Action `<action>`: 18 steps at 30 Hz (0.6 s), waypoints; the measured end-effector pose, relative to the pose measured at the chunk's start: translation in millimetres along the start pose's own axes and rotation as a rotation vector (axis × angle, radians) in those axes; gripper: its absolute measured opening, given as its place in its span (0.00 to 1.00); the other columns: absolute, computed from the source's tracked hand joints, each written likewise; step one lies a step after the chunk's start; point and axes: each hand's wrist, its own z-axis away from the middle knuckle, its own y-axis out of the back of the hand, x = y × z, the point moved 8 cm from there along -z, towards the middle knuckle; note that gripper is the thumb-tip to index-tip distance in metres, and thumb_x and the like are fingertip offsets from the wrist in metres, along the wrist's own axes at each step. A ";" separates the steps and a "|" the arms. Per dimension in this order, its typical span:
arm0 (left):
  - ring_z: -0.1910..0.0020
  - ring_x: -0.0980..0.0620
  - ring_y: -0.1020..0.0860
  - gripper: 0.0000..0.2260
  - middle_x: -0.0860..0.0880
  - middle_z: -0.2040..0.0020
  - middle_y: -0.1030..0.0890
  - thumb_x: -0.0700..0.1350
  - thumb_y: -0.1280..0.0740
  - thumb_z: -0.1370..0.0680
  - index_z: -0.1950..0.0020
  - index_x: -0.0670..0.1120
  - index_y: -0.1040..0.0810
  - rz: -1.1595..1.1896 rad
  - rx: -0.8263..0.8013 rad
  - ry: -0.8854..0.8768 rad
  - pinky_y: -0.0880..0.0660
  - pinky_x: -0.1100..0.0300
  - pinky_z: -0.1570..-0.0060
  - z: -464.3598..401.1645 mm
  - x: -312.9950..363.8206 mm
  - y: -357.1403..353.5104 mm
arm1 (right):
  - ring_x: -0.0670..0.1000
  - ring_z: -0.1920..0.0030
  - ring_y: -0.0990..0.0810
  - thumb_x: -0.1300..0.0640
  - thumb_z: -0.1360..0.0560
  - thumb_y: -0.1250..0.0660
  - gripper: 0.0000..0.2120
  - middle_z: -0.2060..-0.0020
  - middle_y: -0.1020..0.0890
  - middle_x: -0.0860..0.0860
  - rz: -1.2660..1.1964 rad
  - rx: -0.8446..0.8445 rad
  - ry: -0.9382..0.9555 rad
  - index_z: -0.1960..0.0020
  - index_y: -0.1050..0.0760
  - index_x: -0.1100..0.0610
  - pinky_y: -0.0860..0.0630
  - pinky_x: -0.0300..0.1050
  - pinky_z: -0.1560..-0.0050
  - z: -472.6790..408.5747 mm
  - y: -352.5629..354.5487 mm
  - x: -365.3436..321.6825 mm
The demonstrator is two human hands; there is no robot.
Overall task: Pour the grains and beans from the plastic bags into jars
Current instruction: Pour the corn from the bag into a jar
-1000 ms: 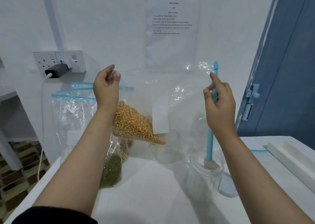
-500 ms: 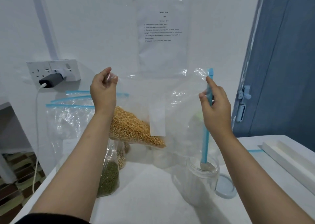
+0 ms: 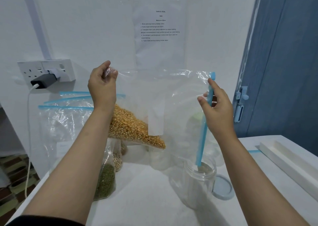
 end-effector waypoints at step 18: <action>0.48 0.59 0.21 0.15 0.45 0.44 0.20 0.39 0.30 0.22 0.35 0.44 0.22 -0.026 -0.041 -0.021 0.26 0.69 0.44 -10.7 14.8 -12.7 | 0.52 0.45 0.19 0.60 0.20 0.33 0.26 0.50 0.25 0.47 -0.172 -0.038 -0.010 0.24 0.35 0.46 0.22 0.43 0.39 -10.4 2.6 9.7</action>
